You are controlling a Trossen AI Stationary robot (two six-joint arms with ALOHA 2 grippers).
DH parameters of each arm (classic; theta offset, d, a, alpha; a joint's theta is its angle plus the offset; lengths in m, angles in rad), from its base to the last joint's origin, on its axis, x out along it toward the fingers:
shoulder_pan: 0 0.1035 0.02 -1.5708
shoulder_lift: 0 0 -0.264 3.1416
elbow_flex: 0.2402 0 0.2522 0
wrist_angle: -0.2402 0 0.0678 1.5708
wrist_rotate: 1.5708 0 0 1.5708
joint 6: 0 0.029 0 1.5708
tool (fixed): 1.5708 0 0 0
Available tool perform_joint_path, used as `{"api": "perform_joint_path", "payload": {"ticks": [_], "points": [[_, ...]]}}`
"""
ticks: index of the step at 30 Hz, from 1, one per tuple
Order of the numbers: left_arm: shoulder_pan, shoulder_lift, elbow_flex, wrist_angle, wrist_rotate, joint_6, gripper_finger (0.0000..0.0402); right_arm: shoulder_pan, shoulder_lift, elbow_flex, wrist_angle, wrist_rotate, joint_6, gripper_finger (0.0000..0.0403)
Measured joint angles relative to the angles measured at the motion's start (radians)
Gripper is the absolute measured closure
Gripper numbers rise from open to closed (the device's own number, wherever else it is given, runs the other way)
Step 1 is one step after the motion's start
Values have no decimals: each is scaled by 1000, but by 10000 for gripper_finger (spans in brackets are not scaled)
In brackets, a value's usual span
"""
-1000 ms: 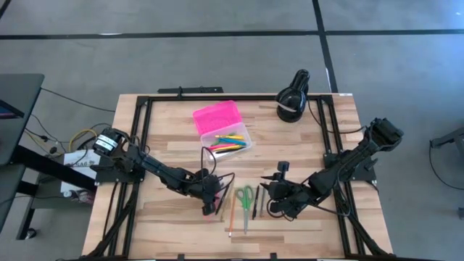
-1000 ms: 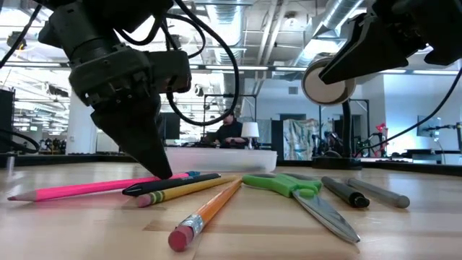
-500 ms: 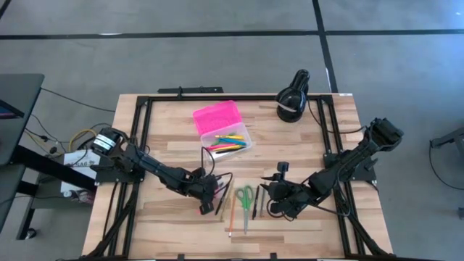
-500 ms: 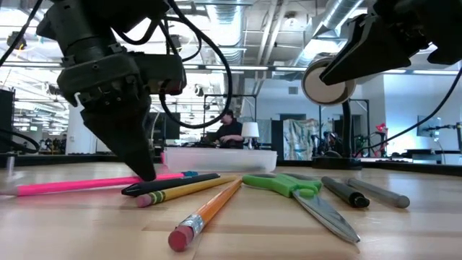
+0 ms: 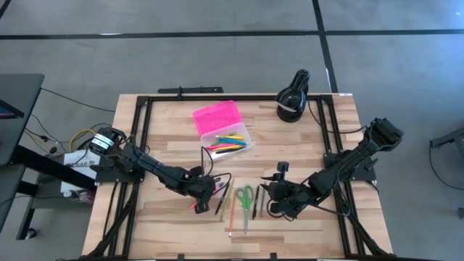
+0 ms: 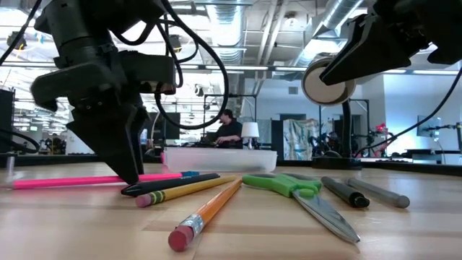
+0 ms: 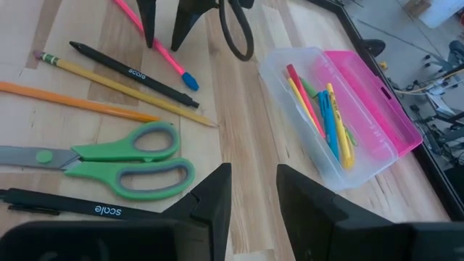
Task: Pick & place school supplies into a supply box
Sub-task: Put the pink pencil into the pink supply box
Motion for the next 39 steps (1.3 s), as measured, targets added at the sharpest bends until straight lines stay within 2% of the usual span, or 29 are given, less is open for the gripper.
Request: {"api": "perform_joint_path", "payload": {"ticks": [9,28,34,39], "points": [[-1,2,0,0,-49,71,267,0,0,0,0,0,1,296],[1,2,-1,-78,-172,29,364,0,0,0,-1,0,2,296],[3,1,0,-95,-157,53,378,0,0,0,0,0,2,296],[5,0,0,-95,-127,94,366,0,0,0,-1,0,2,296]]}}
